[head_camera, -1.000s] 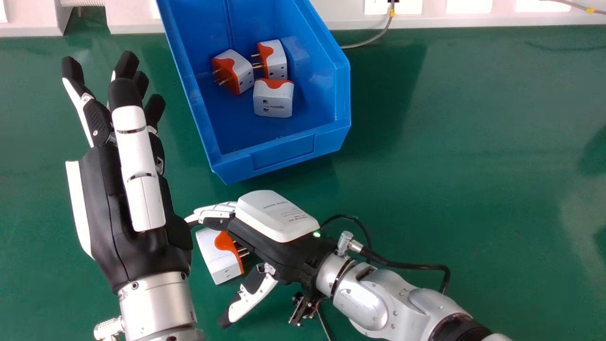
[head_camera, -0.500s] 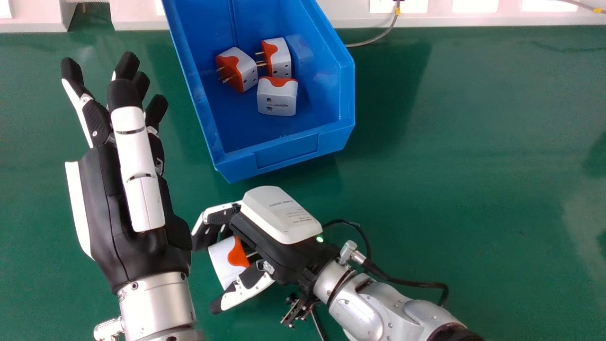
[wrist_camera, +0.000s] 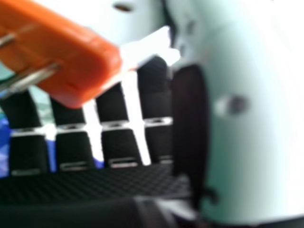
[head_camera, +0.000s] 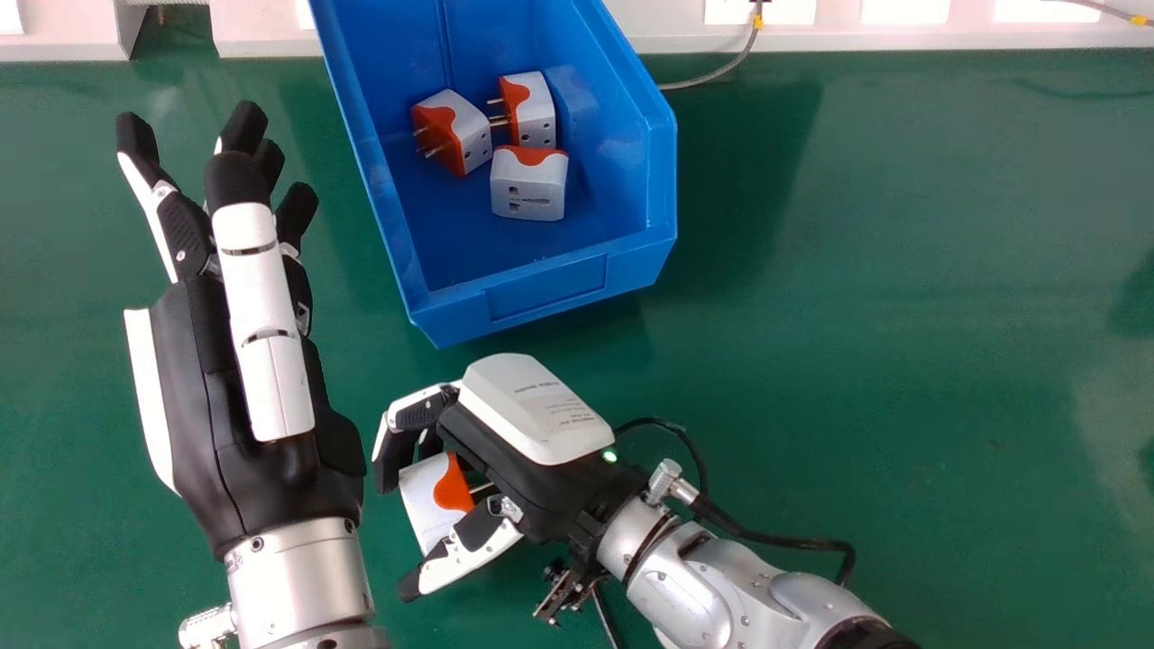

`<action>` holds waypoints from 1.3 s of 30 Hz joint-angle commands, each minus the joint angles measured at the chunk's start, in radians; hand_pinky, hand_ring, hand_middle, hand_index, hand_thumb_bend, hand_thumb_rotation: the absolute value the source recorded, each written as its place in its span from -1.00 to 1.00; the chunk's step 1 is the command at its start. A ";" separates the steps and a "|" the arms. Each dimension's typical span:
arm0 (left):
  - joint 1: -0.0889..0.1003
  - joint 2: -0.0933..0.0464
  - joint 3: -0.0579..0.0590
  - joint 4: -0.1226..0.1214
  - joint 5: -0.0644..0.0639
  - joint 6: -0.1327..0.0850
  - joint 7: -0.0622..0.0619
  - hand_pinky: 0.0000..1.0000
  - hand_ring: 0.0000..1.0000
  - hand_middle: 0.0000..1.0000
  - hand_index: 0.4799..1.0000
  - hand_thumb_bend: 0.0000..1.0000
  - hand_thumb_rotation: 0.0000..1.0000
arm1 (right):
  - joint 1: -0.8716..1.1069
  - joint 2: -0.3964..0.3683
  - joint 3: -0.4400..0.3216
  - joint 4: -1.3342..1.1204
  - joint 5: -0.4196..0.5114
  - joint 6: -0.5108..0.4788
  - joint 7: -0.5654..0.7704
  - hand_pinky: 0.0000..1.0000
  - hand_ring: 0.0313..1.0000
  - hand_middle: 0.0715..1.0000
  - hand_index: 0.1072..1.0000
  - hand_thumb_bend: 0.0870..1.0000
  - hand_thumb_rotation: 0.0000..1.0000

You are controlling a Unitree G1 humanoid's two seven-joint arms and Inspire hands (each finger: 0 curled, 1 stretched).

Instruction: Pick all objects and put in blue box

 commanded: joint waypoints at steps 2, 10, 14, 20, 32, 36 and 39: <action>0.003 -0.079 -0.018 -0.022 0.022 -0.011 0.007 0.82 0.88 0.85 0.64 0.16 0.65 | 0.013 -0.034 -0.054 -0.124 0.041 -0.040 -0.012 -0.30 -0.21 -0.08 -0.22 -0.10 -1.00; -0.001 -0.076 -0.021 -0.020 0.018 -0.010 0.002 0.83 0.89 0.86 0.67 0.15 0.66 | 0.164 -0.143 -0.225 -0.541 0.111 0.050 0.037 -0.36 -0.24 -0.06 -0.15 -0.11 -1.00; -0.011 -0.071 -0.015 -0.015 0.012 -0.009 -0.005 0.84 0.89 0.86 0.68 0.16 0.67 | 0.227 -0.182 -0.318 -0.753 0.113 0.109 0.039 -0.36 -0.24 -0.07 -0.13 -0.11 -1.00; -0.028 -0.079 -0.009 -0.009 0.019 0.005 0.005 0.79 0.86 0.84 0.64 0.16 0.65 | 0.196 -0.194 -0.420 -0.921 0.132 0.161 0.054 -0.37 -0.24 -0.08 -0.09 -0.11 -1.00; -0.054 -0.078 0.002 0.013 0.022 -0.018 0.011 0.78 0.85 0.82 0.60 0.13 0.64 | -0.184 -0.132 -0.380 -0.490 0.065 0.193 -0.037 -0.38 -0.27 -0.09 -0.04 -0.11 -1.00; -0.052 -0.067 0.006 0.025 0.018 -0.043 -0.003 0.81 0.86 0.83 0.61 0.11 0.68 | -0.362 -0.082 -0.296 -0.165 -0.009 0.216 -0.123 -0.38 -0.25 -0.07 -0.08 -0.11 -1.00; -0.047 -0.068 0.007 0.027 0.013 -0.049 -0.009 0.82 0.86 0.82 0.60 0.11 0.70 | -0.433 -0.060 -0.254 -0.004 -0.032 0.210 -0.165 -0.37 -0.23 -0.04 -0.10 -0.11 -1.00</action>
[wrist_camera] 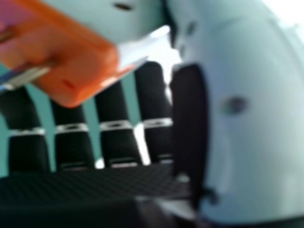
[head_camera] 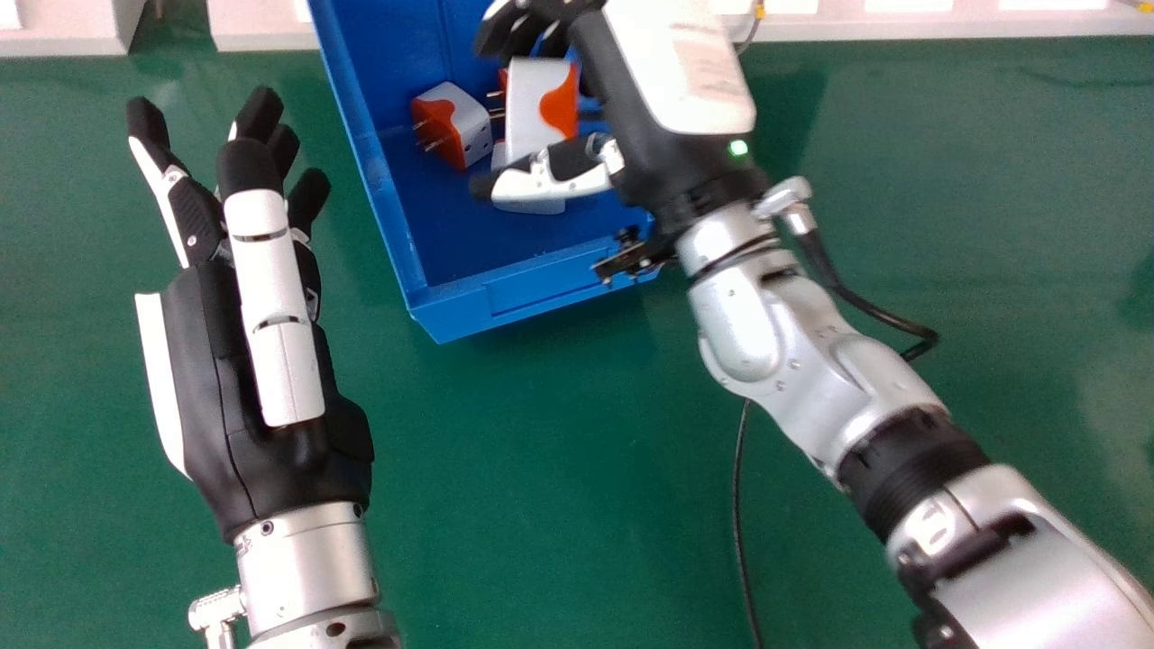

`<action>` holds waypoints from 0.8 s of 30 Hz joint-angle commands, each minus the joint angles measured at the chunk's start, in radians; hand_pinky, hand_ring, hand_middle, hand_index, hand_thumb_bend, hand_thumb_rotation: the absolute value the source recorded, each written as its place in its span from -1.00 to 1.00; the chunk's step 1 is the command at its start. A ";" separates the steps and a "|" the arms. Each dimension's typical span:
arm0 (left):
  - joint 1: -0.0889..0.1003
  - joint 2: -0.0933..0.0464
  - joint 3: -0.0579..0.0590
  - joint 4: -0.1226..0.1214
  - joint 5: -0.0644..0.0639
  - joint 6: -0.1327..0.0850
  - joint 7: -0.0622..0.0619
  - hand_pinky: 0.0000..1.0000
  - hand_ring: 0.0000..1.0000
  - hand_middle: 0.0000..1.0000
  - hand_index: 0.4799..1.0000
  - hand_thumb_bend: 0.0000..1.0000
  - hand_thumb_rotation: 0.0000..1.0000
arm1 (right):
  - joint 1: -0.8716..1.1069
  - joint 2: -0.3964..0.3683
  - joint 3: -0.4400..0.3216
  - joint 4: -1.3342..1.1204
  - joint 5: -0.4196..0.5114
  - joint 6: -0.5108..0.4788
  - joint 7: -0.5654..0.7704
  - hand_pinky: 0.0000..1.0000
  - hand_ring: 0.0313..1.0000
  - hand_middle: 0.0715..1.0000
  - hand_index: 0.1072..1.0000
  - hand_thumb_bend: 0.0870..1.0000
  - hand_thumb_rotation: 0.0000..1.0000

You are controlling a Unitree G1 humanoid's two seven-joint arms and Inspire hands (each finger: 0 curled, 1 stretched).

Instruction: Pick all objects and put in blue box

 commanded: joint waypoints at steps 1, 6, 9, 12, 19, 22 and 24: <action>-0.004 -0.069 -0.002 -0.009 0.010 -0.028 -0.008 0.82 0.86 0.83 0.61 0.11 0.70 | -0.079 0.018 0.019 0.066 -0.003 -0.012 -0.040 -0.36 -0.22 -0.03 -0.11 -0.11 -1.00; 0.003 -0.071 -0.004 -0.013 0.006 -0.029 -0.009 0.84 0.86 0.82 0.61 0.14 0.67 | -0.102 0.029 0.063 0.153 -0.015 0.030 -0.029 -0.32 -0.16 0.03 -0.08 -0.11 -1.00; 0.005 -0.071 -0.003 -0.012 0.007 -0.030 -0.009 0.84 0.86 0.82 0.59 0.15 0.65 | -0.091 0.023 0.089 0.135 -0.021 0.058 -0.026 0.20 0.57 0.74 0.51 0.53 -0.95; 0.005 -0.066 -0.001 -0.011 0.004 -0.028 -0.014 0.84 0.86 0.83 0.61 0.14 0.67 | -0.079 0.021 0.105 0.107 -0.023 0.079 -0.041 0.63 0.94 0.97 0.86 0.78 -0.64; 0.007 -0.067 0.002 -0.008 0.006 -0.032 -0.017 0.84 0.87 0.84 0.62 0.13 0.68 | -0.064 0.021 0.144 0.060 -0.061 0.138 -0.128 0.99 1.00 1.00 1.00 1.00 0.03; 0.011 -0.067 0.001 -0.010 0.006 -0.032 -0.019 0.83 0.86 0.83 0.62 0.14 0.67 | -0.056 0.016 0.152 0.025 -0.071 0.152 -0.183 1.00 1.00 1.00 1.00 1.00 0.26; 0.014 -0.065 -0.001 -0.011 0.011 -0.035 -0.021 0.84 0.87 0.84 0.63 0.13 0.68 | -0.050 0.013 0.151 0.007 -0.073 0.158 -0.197 1.00 1.00 1.00 1.00 1.00 0.37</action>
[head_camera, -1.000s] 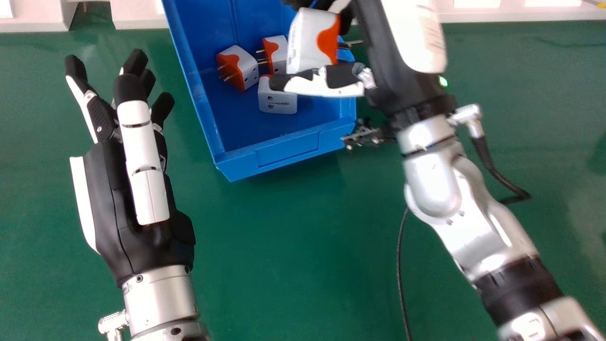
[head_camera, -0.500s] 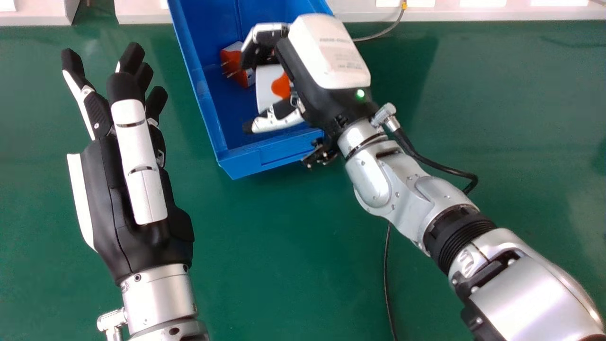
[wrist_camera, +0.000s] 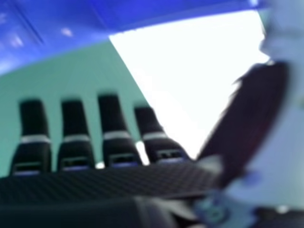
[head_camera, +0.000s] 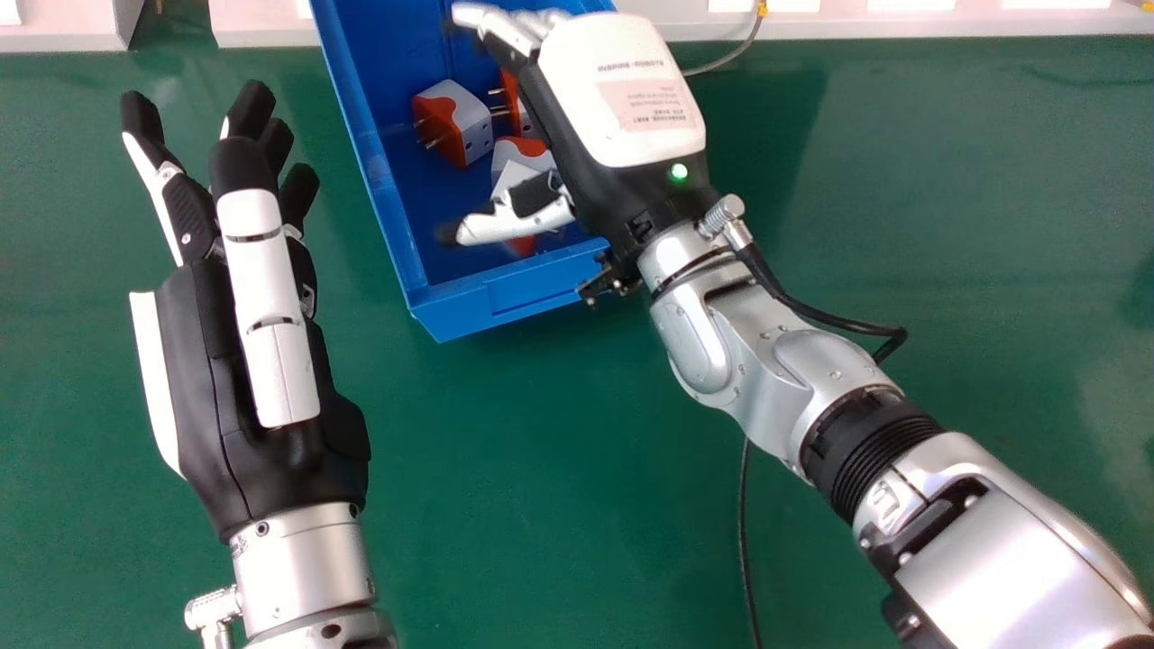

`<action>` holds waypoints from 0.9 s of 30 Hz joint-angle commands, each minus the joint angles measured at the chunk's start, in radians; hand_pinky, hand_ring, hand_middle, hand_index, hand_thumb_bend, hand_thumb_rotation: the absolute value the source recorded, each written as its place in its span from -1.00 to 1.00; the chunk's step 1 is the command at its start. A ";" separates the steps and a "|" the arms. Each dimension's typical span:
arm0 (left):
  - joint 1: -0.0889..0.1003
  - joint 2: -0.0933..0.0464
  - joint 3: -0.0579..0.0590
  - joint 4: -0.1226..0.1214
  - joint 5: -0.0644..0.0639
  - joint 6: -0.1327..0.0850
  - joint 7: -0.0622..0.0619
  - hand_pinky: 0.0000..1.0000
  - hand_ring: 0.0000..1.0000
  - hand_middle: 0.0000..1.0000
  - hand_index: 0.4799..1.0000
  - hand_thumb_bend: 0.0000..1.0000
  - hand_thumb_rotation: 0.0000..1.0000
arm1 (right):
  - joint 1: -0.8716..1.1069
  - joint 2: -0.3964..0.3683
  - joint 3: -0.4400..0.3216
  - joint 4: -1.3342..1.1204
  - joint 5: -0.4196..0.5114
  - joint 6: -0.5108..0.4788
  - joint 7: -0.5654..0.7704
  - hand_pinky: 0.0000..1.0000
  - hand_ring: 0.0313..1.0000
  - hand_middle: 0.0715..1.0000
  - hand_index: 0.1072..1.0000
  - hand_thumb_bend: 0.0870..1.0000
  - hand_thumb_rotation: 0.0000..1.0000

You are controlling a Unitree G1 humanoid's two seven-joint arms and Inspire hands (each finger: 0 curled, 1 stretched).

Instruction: Pick all objects and put in blue box

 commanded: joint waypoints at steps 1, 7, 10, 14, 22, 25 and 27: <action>0.010 -0.066 -0.006 -0.013 0.017 -0.027 -0.005 0.84 0.87 0.84 0.63 0.13 0.69 | 0.002 -0.009 -0.001 -0.054 0.001 0.000 -0.029 1.00 1.00 1.00 1.00 1.00 0.39; 0.031 -0.079 -0.026 -0.037 0.021 -0.013 0.009 0.83 0.88 0.85 0.66 0.14 0.68 | 0.147 -0.061 -0.066 -0.313 0.046 -0.025 -0.038 1.00 1.00 1.00 1.00 1.00 0.63; 0.045 -0.081 -0.032 -0.049 0.024 -0.008 0.015 0.83 0.88 0.85 0.65 0.14 0.66 | 0.329 -0.079 -0.110 -0.554 0.078 -0.039 -0.040 1.00 1.00 1.00 1.00 0.97 0.88; 0.065 -0.076 -0.041 -0.061 0.029 0.004 0.024 0.80 0.88 0.84 0.64 0.17 0.65 | 0.605 -0.064 -0.150 -0.850 0.189 -0.088 0.008 1.00 1.00 1.00 1.00 0.83 0.98; 0.093 -0.056 -0.044 -0.054 0.014 -0.008 0.005 0.82 0.88 0.86 0.68 0.16 0.65 | 1.107 -0.035 -0.148 -1.297 0.717 0.080 0.405 0.81 0.98 1.00 1.00 0.40 1.00; 0.095 -0.058 -0.043 -0.045 0.016 -0.009 0.001 0.83 0.88 0.86 0.68 0.15 0.64 | 1.159 -0.013 -0.174 -1.319 0.734 0.122 0.439 0.78 0.98 1.00 1.00 0.36 1.00; 0.094 -0.059 -0.043 -0.046 0.017 -0.003 0.000 0.82 0.87 0.86 0.67 0.14 0.66 | 1.168 0.006 -0.186 -1.322 0.727 0.129 0.450 0.77 0.95 1.00 1.00 0.37 1.00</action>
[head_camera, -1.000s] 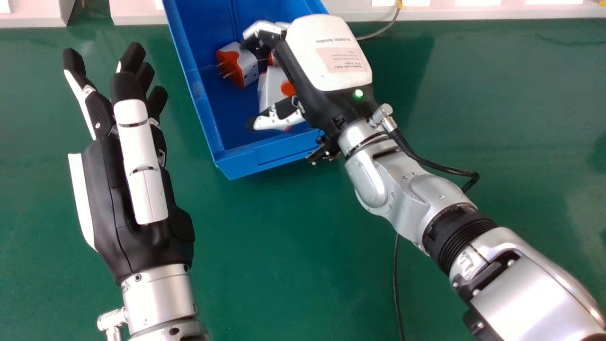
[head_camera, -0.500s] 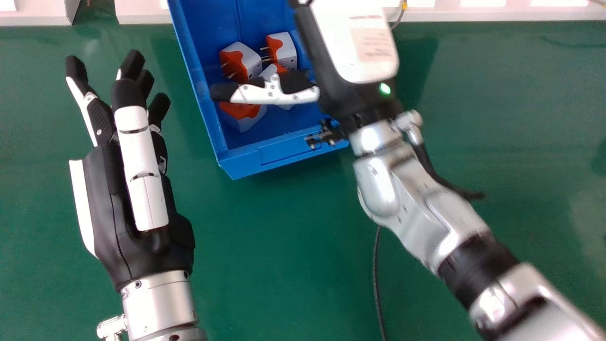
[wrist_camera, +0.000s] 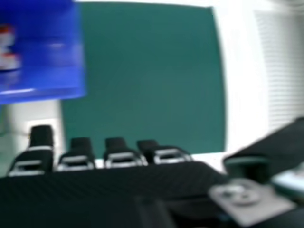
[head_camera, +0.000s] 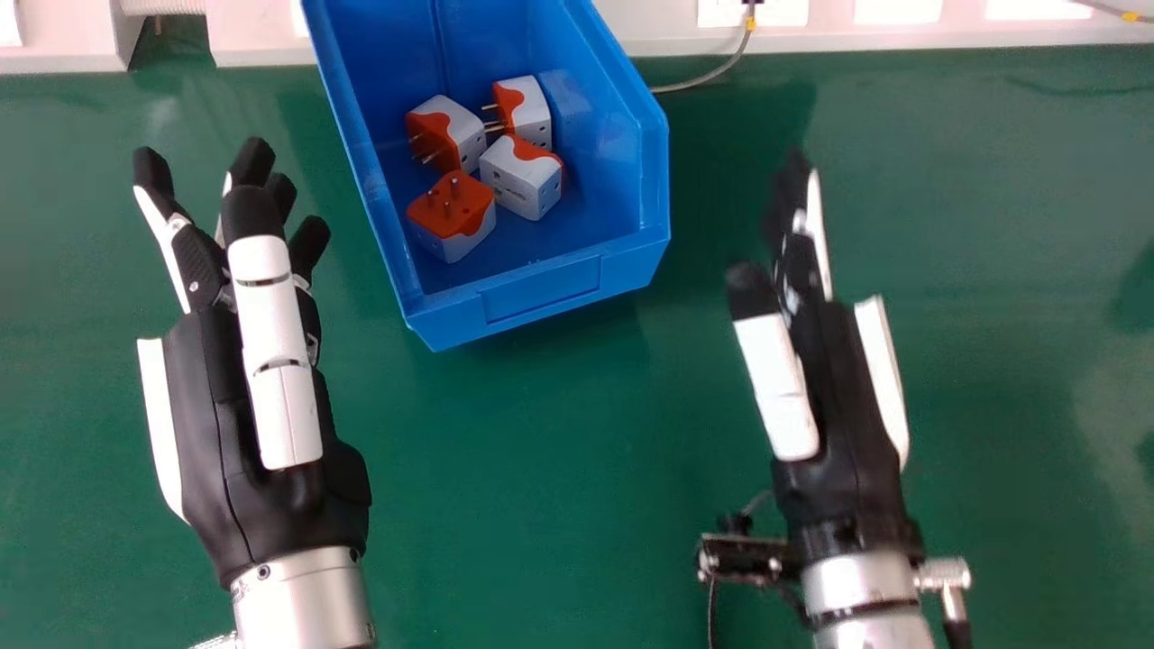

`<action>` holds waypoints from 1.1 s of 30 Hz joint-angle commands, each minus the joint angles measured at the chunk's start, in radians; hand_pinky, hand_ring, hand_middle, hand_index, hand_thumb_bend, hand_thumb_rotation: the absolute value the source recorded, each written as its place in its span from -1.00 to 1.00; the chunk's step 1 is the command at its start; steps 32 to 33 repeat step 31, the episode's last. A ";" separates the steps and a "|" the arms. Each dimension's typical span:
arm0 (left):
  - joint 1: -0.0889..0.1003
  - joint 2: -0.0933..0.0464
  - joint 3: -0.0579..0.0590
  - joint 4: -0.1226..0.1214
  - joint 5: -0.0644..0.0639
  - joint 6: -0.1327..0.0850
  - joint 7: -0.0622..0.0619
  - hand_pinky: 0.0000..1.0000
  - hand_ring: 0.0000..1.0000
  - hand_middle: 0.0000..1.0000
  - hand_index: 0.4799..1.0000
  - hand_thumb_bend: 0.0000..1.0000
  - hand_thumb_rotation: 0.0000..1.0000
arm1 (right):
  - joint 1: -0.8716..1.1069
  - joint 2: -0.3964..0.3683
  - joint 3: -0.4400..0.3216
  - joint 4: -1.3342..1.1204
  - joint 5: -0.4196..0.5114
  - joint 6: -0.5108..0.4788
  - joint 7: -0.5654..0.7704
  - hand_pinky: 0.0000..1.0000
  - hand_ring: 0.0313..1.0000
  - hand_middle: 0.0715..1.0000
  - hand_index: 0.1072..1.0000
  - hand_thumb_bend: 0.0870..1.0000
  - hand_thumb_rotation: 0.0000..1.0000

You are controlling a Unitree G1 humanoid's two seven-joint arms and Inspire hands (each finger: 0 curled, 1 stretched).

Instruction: Pick all objects and put in blue box

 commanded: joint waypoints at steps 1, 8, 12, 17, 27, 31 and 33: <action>0.001 -0.063 -0.012 -0.020 0.014 -0.009 -0.008 0.82 0.87 0.86 0.67 0.14 0.66 | -0.006 0.026 -0.009 -0.055 -0.014 -0.005 0.011 0.77 0.95 1.00 1.00 0.37 1.00; -0.012 -0.071 0.012 0.001 0.008 -0.017 -0.003 0.83 0.89 0.88 0.65 0.12 0.64 | -0.001 0.057 -0.025 -0.060 -0.063 -0.010 0.030 0.81 0.97 1.00 1.00 0.42 1.00; -0.026 -0.075 0.036 0.025 0.006 -0.025 0.000 0.84 0.90 0.89 0.70 0.16 0.62 | 0.000 0.068 -0.041 -0.057 -0.066 -0.011 0.042 0.81 0.97 1.00 1.00 0.41 1.00; -0.049 -0.063 0.062 0.042 0.036 0.036 0.006 0.81 0.88 0.86 0.63 0.21 0.64 | -0.005 0.077 -0.053 -0.051 -0.072 -0.018 0.052 0.77 0.97 1.00 1.00 0.43 1.00; -0.085 -0.016 0.099 0.066 0.198 0.123 -0.019 0.69 0.73 0.70 0.27 0.20 0.54 | -0.005 0.091 -0.073 -0.053 -0.071 -0.019 0.070 0.79 0.98 1.00 1.00 0.45 1.00; -0.083 -0.023 0.110 0.068 0.234 0.131 -0.026 0.69 0.74 0.71 0.30 0.22 0.54 | -0.006 0.093 -0.077 -0.058 -0.066 -0.017 0.081 0.78 0.97 1.00 1.00 0.44 1.00; -0.083 -0.023 0.110 0.068 0.234 0.131 -0.026 0.69 0.74 0.71 0.30 0.22 0.54 | -0.006 0.093 -0.077 -0.058 -0.066 -0.017 0.081 0.78 0.97 1.00 1.00 0.44 1.00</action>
